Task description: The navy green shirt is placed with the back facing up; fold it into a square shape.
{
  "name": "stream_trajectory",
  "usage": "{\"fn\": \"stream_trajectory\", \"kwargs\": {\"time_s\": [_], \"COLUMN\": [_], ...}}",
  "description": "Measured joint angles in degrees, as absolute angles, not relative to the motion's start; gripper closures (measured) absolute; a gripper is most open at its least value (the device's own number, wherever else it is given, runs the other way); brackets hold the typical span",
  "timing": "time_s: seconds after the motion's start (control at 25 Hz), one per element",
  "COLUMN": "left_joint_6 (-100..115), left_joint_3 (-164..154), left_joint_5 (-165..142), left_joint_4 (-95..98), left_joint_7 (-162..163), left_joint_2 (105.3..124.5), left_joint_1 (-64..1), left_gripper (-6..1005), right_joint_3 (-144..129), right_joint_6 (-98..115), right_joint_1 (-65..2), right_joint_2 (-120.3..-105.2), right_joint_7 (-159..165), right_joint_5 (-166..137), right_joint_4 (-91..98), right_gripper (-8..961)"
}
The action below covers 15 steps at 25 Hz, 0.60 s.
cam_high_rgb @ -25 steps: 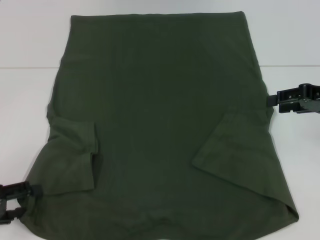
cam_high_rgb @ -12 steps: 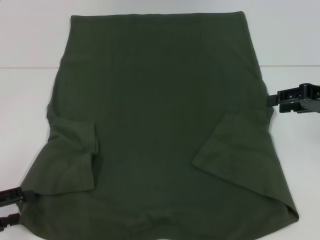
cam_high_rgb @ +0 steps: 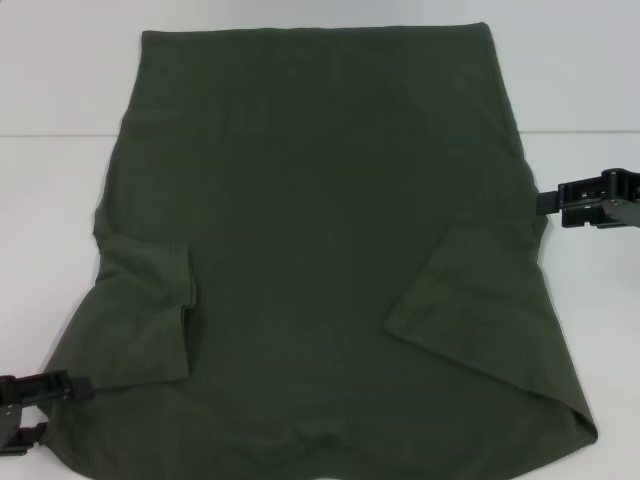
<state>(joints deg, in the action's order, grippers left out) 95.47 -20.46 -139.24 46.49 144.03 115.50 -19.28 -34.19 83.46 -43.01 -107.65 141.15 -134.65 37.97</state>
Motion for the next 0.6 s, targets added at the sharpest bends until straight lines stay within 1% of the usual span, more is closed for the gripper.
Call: {"fn": "stream_trajectory", "kwargs": {"time_s": [0.2, 0.6], "left_joint_6": [95.4, 95.4], "left_joint_3": [-20.3, -20.7], "left_joint_5": [-139.3, -139.7], "left_joint_4": [46.8, 47.0], "left_joint_7": [144.3, 144.0], "left_joint_2": [115.64, 115.63], "left_joint_1": [-19.6, -19.6], "left_gripper": [97, 301], "right_joint_3": [-34.1, -33.9], "right_joint_6": [83.5, 83.5], "right_joint_1": [-42.7, -42.5], "right_joint_2": [-107.65, -107.51], "right_joint_7": [141.1, 140.8], "right_joint_5": [-134.6, -134.7], "right_joint_4": [38.0, 38.0], "right_gripper": [373, 374]}}
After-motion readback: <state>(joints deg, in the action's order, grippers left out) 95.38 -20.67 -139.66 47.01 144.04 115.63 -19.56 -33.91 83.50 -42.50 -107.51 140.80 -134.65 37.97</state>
